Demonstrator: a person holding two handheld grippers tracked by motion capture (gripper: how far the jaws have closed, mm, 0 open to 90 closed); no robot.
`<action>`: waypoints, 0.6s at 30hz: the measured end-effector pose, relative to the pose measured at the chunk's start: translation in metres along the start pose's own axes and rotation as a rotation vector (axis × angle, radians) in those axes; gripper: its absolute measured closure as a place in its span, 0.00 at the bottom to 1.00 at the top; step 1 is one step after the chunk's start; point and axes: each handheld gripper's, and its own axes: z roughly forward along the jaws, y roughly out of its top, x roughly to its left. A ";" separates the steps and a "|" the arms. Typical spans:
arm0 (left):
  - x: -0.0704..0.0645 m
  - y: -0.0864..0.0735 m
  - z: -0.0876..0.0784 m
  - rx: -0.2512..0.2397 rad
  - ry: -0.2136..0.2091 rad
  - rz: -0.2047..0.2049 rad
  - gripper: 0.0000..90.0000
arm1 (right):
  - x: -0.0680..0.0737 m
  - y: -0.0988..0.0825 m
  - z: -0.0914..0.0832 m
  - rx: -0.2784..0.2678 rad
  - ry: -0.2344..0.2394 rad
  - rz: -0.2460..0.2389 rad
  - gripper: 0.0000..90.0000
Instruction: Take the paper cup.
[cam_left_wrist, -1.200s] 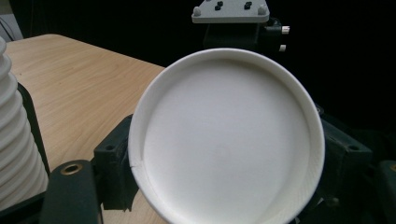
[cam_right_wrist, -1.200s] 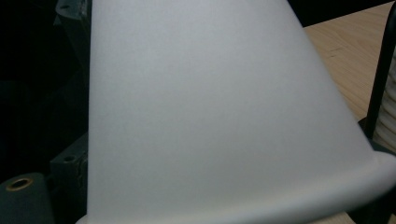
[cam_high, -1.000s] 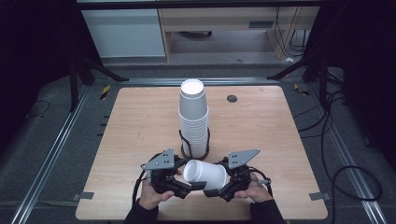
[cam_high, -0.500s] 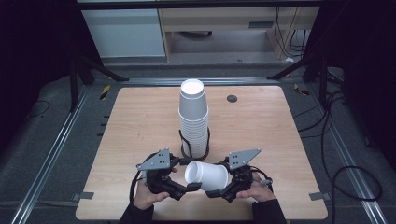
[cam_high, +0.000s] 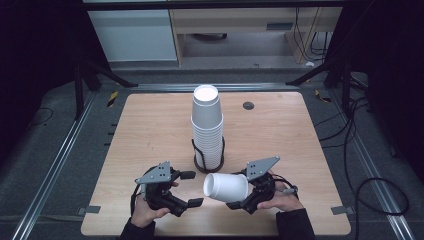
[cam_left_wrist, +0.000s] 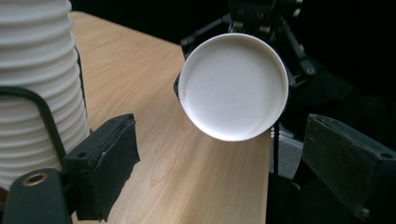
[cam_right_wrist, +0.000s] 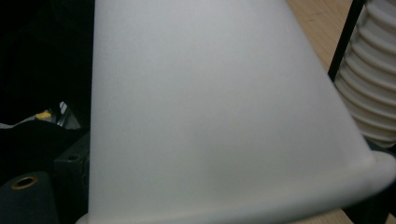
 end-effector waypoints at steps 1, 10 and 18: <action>0.000 -0.001 0.001 0.011 0.006 0.002 0.10 | 0.000 0.000 0.001 0.015 -0.003 -0.003 0.10; -0.003 -0.009 0.019 0.075 0.008 0.027 0.09 | 0.000 0.003 0.006 0.077 0.007 -0.044 0.10; -0.003 -0.009 0.030 0.097 -0.010 0.025 0.10 | 0.000 0.003 0.020 0.145 0.018 -0.073 0.10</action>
